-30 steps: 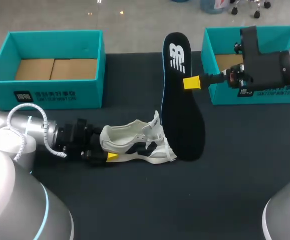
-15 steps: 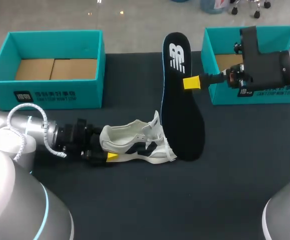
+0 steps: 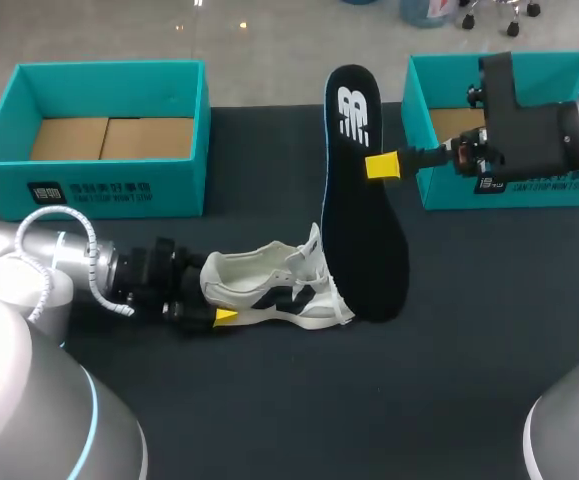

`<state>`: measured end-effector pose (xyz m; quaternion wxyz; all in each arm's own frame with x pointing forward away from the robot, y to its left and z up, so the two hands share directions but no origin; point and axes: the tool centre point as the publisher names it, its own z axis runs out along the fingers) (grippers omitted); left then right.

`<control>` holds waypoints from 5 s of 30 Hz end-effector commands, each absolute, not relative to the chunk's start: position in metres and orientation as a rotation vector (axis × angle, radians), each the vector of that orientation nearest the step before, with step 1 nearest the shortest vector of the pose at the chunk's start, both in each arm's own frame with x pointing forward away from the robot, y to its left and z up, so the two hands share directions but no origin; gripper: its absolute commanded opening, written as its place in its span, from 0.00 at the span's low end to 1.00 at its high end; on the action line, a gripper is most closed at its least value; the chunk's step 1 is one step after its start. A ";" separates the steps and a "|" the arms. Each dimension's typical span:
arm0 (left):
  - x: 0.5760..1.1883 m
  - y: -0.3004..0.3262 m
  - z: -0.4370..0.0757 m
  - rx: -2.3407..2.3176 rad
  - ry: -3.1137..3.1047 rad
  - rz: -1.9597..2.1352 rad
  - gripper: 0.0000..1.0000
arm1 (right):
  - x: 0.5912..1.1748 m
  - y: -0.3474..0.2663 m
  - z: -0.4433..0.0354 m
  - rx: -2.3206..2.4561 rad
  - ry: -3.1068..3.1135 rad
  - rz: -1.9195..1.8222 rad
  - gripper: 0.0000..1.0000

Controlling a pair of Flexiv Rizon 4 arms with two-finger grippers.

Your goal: Take the shoe out of the shoebox, open the shoe tongue, remove and reinsert the insole, then place the shoe into the shoebox

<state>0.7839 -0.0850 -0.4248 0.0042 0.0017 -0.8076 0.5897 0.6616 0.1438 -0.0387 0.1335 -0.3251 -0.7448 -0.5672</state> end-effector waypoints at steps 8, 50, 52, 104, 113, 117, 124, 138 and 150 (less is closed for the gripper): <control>0.779 -0.078 -0.419 0.025 -2.588 1.799 1.00 | 0.665 0.147 -0.039 -0.943 -2.160 -1.640 0.00; 0.780 -0.031 -0.384 -0.046 -2.692 1.462 1.00 | 0.665 0.147 -0.039 -0.943 -2.160 -1.640 0.00; 0.780 -0.027 -0.383 -0.038 -2.703 1.462 1.00 | 0.665 0.147 -0.039 -0.943 -2.160 -1.640 0.00; 0.782 -0.051 -0.332 0.026 -3.107 0.166 1.00 | 0.665 0.147 -0.039 -0.943 -2.160 -1.640 0.00; 0.782 -0.058 -0.333 -0.036 -3.154 0.111 1.00 | 0.665 0.147 -0.039 -0.943 -2.160 -1.640 0.00; 0.783 -0.060 -0.335 -0.035 -3.149 0.108 1.00 | 0.665 0.147 -0.039 -0.943 -2.160 -1.640 0.00; 0.784 -0.062 -0.336 -0.041 -3.151 0.095 1.00 | 0.665 0.147 -0.039 -0.943 -2.160 -1.640 0.00; 0.781 -0.061 -0.335 -0.040 -3.154 0.106 1.00 | 0.665 0.147 -0.039 -0.943 -2.160 -1.640 0.00; 0.780 -0.062 -0.334 -0.020 -3.144 0.045 1.00 | 0.665 0.147 -0.039 -0.943 -2.160 -1.640 0.00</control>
